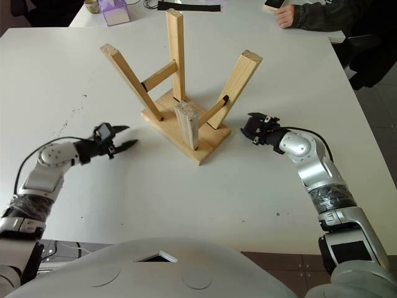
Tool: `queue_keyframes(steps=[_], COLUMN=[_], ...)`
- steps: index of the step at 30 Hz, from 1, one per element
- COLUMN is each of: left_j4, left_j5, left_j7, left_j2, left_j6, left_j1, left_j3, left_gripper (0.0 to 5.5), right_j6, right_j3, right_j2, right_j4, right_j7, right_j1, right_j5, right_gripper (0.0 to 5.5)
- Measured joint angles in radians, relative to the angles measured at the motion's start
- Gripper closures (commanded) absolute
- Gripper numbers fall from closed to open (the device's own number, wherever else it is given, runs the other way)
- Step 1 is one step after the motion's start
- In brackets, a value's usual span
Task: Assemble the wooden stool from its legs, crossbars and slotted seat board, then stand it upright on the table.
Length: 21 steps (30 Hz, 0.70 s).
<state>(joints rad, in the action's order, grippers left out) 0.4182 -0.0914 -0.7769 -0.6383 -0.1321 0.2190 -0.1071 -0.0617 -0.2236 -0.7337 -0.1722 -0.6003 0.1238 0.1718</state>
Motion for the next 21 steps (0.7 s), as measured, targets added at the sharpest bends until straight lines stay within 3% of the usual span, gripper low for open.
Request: queue_keyframes(steps=[5,10,15,21], left_j4=[0.347,0.66,0.802,0.797], left_j5=[0.113,0.246,0.374,0.34], left_j7=[0.157,0.281,0.316,0.256], left_j2=[0.049,0.129,0.16,0.118], left_j6=[-0.157,-0.337,-0.471,-0.589], left_j1=[0.259,0.444,0.477,0.411], left_j3=[0.009,-0.053,-0.157,-0.162], left_gripper=[2.88,2.88,2.88,2.88], right_j6=[0.157,0.263,0.279,0.252], right_j3=[0.032,0.002,-0.089,-0.102], right_j2=[-0.018,-0.007,0.08,0.133], right_j4=[0.301,0.415,0.403,0.305], right_j7=[-0.096,-0.133,-0.126,-0.075], right_j1=[-0.191,-0.219,-0.16,-0.107], right_j5=[-0.105,-0.12,-0.09,-0.07], right_gripper=[2.8,2.8,2.8,2.8])
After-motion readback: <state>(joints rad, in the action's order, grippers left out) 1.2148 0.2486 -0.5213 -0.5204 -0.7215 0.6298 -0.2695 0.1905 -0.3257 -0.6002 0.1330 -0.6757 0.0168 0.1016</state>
